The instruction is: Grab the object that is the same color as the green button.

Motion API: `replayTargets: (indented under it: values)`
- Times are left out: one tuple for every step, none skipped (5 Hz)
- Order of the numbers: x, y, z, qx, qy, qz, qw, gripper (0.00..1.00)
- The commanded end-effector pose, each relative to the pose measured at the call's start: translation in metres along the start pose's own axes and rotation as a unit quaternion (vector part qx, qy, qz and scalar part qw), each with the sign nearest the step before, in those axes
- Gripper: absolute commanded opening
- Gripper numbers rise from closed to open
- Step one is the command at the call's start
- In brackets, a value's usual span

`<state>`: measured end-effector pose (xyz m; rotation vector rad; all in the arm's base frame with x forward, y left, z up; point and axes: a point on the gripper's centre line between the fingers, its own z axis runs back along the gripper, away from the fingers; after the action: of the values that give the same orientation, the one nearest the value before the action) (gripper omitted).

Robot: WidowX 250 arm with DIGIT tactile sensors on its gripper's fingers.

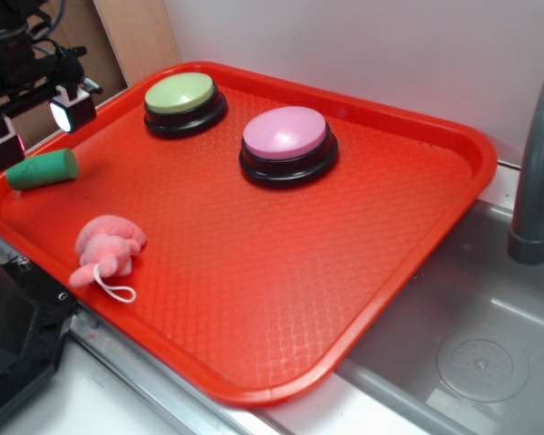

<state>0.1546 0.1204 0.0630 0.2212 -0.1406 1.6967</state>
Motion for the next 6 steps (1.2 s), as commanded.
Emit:
replayTargets:
  values:
    - [0.011,-0.001,-0.014,0.001,-0.045,0.044,0.998,1.0]
    - [0.014,-0.003,-0.028,0.022,-0.053,0.053,0.997,1.0]
    - [0.006,-0.002,-0.036,0.03,-0.062,0.05,0.996,1.0]
    - [0.004,0.0,-0.042,0.019,-0.063,0.052,0.996,1.0]
    - [0.003,0.001,-0.042,0.011,-0.065,0.053,0.996,0.48]
    - [0.003,0.0,-0.043,0.016,-0.07,0.047,0.996,0.0]
